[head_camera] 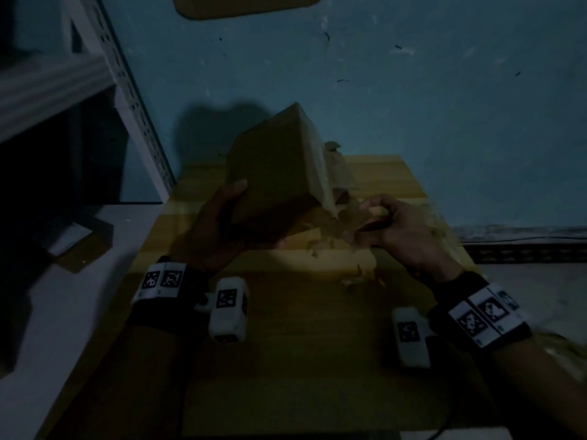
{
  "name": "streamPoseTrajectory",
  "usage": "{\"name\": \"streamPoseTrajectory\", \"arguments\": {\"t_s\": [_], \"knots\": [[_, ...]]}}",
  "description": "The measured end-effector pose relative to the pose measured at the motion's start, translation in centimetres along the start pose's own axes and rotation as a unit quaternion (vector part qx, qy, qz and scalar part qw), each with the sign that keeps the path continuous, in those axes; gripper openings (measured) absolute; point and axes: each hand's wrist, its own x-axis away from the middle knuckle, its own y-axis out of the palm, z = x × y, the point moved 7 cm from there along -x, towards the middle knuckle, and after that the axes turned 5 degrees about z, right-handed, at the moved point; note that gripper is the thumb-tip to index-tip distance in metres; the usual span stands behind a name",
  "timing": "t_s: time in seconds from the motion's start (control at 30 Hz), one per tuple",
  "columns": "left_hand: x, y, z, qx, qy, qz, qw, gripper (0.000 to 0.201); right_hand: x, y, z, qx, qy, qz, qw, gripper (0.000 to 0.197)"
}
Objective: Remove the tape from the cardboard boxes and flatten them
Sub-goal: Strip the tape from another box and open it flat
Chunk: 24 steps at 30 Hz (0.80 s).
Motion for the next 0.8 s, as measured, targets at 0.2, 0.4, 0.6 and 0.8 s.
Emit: {"name": "streamPoseTrajectory", "arguments": {"t_s": [0.2, 0.4, 0.6, 0.8], "knots": [[0.1, -0.1, 0.3, 0.045, 0.028, 0.019, 0.998, 0.088, 0.0, 2.0, 0.3, 0.100, -0.029, -0.047, 0.994, 0.019], [0.1, 0.1, 0.0, 0.019, 0.013, 0.014, 1.000, 0.106, -0.2, 4.3, 0.6, 0.121, -0.028, -0.103, 0.987, 0.023], [-0.1, 0.5, -0.2, -0.002, 0.005, 0.004, 1.000, 0.100, -0.1, 6.6, 1.9, 0.201, -0.046, -0.225, 0.952, 0.034], [-0.1, 0.4, -0.6, -0.003, -0.008, 0.006, 1.000, 0.098, -0.3, 6.4, 1.6, 0.185, -0.056, -0.201, 0.960, 0.023]]}}
